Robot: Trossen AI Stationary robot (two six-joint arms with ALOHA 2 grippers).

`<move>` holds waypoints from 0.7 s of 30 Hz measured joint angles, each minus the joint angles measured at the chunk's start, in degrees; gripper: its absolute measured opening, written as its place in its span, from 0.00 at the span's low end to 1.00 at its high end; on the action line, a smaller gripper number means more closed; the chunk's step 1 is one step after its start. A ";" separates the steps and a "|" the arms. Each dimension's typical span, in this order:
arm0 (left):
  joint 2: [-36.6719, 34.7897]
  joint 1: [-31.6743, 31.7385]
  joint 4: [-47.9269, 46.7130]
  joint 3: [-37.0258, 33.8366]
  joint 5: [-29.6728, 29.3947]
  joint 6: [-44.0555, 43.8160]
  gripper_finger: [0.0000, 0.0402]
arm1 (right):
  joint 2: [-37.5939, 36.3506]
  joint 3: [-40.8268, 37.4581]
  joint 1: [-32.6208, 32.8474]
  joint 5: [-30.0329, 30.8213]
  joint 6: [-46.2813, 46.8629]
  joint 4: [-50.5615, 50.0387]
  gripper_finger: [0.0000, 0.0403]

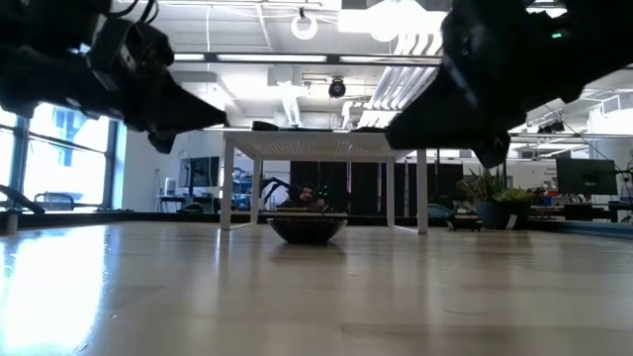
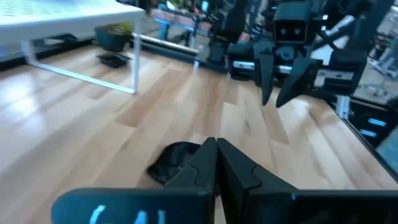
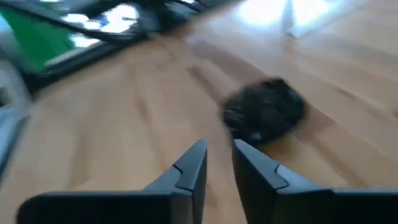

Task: Pick & Place Mini shaped plates
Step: Stack the leaf shaped bowl on top of the leaf shaped bowls on the shelf

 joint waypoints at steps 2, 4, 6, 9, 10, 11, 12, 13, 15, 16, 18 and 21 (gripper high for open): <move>0.00 0.01 2.93 -2.28 -1.32 0.51 0.00 | 0.00 3.02 -1.45 1.08 7.91 -9.27 0.20; 0.00 0.01 4.86 -4.01 -2.27 1.33 0.00 | 0.00 5.57 -3.47 0.92 14.31 -17.54 0.24; 0.00 0.01 6.05 -4.99 -3.44 1.46 0.00 | 0.01 7.30 -5.81 0.05 17.33 -22.20 0.26; 0.02 0.01 5.64 -5.22 -4.34 1.45 0.00 | 0.80 8.86 -9.54 -4.34 17.70 -22.85 0.27; 0.02 0.01 5.71 -5.22 -4.40 1.45 0.00 | 1.44 9.29 -10.75 -5.65 17.04 -22.83 0.27; 0.02 0.01 5.73 -5.22 -4.38 1.45 0.00 | 2.22 9.71 -11.88 -6.79 16.80 -22.81 0.27; 0.02 0.01 5.60 -5.22 -4.38 1.45 0.00 | 2.99 10.02 -13.02 -7.87 16.59 -22.82 0.26; 0.02 0.01 5.55 -5.22 -4.38 1.45 0.00 | 3.79 10.12 -14.01 -9.04 16.49 -22.81 0.26; 0.02 0.01 5.66 -5.22 -4.36 1.43 0.00 | 5.23 10.25 -15.68 -10.78 16.52 -22.50 0.25; 0.02 0.01 5.67 -5.22 -4.37 1.41 0.00 | 5.93 10.25 -16.33 -11.41 16.52 -21.64 0.24; 0.02 0.01 5.80 -5.22 -4.31 1.43 0.00 | 6.98 10.25 -17.31 -13.43 16.34 -19.41 0.23; 0.02 0.01 5.83 -5.22 -4.03 1.43 0.00 | 8.44 10.25 -18.37 -16.61 15.60 -17.10 0.22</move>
